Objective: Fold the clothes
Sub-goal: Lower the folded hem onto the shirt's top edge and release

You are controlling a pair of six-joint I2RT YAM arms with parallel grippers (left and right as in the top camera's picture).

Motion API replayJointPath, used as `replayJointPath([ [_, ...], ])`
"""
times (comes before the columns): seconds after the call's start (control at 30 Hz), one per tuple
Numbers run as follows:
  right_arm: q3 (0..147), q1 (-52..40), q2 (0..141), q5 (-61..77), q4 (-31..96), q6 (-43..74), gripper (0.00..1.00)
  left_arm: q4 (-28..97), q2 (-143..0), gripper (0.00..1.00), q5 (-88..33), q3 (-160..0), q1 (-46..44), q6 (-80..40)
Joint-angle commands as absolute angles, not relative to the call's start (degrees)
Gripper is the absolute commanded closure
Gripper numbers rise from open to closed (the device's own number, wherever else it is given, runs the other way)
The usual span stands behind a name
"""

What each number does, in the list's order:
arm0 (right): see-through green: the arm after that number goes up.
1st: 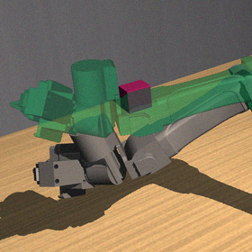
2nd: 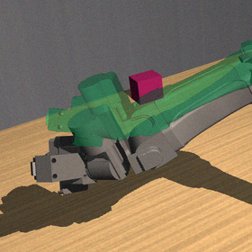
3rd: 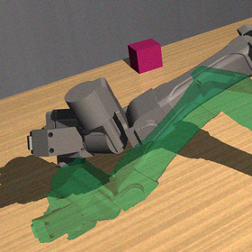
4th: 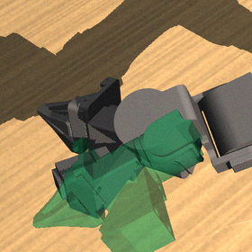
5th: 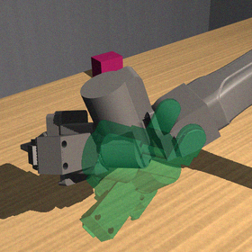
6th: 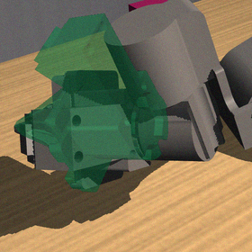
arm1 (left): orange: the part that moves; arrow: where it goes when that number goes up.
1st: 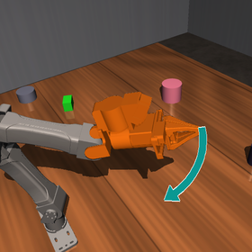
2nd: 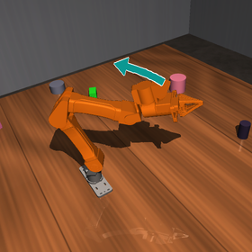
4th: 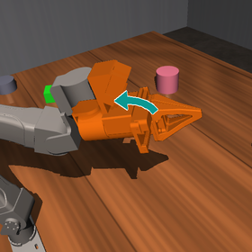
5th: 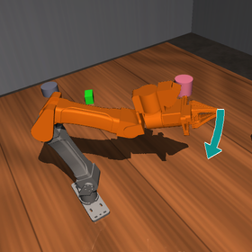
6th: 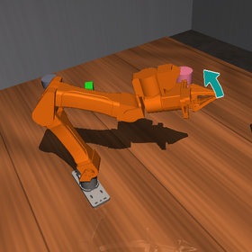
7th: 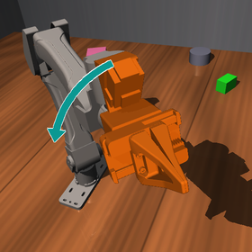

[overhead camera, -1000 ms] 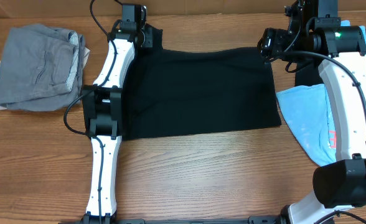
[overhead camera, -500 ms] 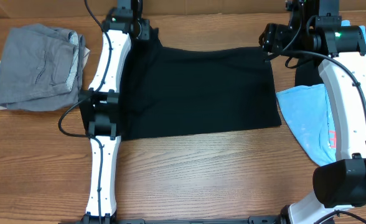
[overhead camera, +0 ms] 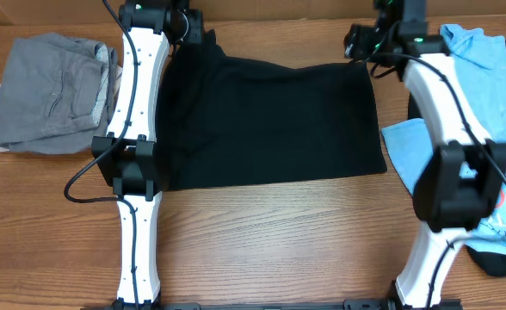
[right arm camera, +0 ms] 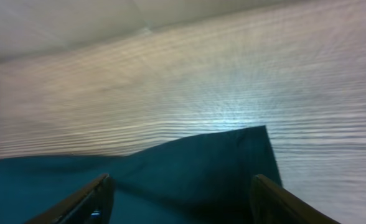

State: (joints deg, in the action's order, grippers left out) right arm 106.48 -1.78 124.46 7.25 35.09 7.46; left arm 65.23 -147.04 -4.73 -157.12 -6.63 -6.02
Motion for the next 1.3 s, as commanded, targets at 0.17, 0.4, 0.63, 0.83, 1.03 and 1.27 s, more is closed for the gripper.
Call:
replayJointPath([
  [0.17, 106.85, -1.87, 134.23, 3.42, 28.1, 8.67, 0.3, 66.35, -145.84, 0.96, -7.09, -158.08, -6.46, -7.55],
  [0.4, 106.85, -1.87, 138.45, -0.89, 26.44, 8.73, 0.32, 66.35, -145.84, 0.96, -7.07, -158.06, -6.46, -7.55],
  [0.63, 106.85, -1.58, 141.25, -2.98, 23.11, 8.78, 0.32, 66.67, -145.84, 0.96, -7.09, -158.06, -6.46, -7.73],
  [0.83, 106.85, -0.97, 141.25, -3.03, 18.87, 9.02, 0.35, 67.22, -145.84, 0.96, -7.09, -158.06, -6.46, -7.73],
  [1.03, 106.85, -0.62, 141.27, -2.96, 18.92, 9.39, 0.53, 67.09, -145.84, 0.96, -7.09, -158.06, -6.46, -7.75],
  [1.27, 108.64, -0.62, 140.97, 0.93, 19.64, 10.26, 0.96, 66.72, -145.82, 0.96, -6.87, -158.06, -6.44, -7.73],
])
